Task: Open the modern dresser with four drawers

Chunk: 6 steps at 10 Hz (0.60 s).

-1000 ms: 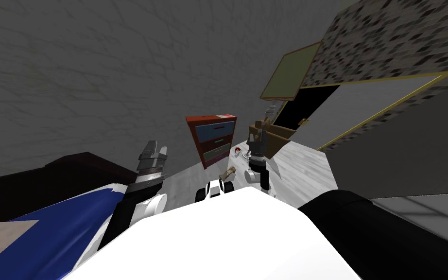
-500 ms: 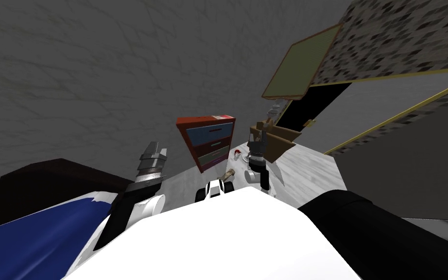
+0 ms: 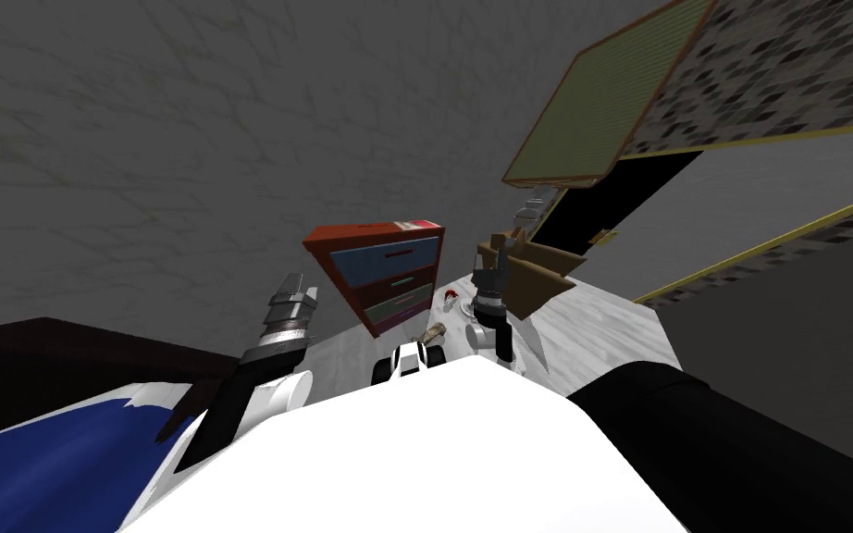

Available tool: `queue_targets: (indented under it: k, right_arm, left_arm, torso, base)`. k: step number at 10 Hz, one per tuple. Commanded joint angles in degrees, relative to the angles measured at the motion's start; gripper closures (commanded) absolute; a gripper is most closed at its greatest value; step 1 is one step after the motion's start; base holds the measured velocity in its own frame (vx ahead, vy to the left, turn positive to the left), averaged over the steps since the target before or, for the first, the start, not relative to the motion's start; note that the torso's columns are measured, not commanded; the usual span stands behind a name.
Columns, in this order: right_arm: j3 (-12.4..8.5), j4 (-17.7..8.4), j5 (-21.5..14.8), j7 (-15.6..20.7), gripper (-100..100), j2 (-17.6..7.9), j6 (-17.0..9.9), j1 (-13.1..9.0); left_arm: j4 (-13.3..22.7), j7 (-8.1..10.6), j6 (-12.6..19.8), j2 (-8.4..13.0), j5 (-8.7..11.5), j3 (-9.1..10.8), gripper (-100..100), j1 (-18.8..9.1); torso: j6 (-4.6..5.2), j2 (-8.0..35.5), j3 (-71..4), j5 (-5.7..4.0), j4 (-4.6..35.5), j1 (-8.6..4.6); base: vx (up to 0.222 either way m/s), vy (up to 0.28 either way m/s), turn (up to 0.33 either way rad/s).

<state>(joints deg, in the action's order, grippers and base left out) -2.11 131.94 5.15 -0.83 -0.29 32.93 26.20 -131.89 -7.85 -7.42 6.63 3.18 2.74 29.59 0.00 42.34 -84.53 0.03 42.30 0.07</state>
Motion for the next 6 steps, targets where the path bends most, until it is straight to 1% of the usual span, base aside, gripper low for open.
queue_targets:
  k: [1,4,5,6]
  right_arm:
    - [0.0,0.0,0.0,0.0,0,0.0,0.0,0.0]
    - [0.0,0.0,0.0,0.0,0,0.0,0.0,0.0]
    - [0.0,0.0,0.0,0.0,0,0.0,0.0,0.0]
    - [0.0,0.0,0.0,0.0,0,0.0,0.0,0.0]
  left_arm:
    - [0.0,0.17,2.7,-0.2,0.7,0.82,-100,0.3]
    - [0.1,0.25,5.4,0.0,1.3,1.57,-100,0.5]
    - [0.1,0.29,6.8,0.0,1.6,1.97,-100,0.5]
    - [0.2,0.31,7.5,-0.1,1.7,2.18,-100,0.6]
  torso:
    - [0.01,0.0,0.0,-0.04,0.0,-0.10]
    - [0.00,-0.1,0.0,-0.02,0.0,-0.05]
    - [0.01,0.0,0.0,-0.04,0.0,-0.11]
    - [0.00,-0.1,-0.1,-0.07,0.0,-0.24]
  base:
    - [0.170,-0.203,0.060]
    - [0.160,-0.197,0.054]
    - [0.184,-0.256,0.064]
    - [0.152,-0.217,0.057]
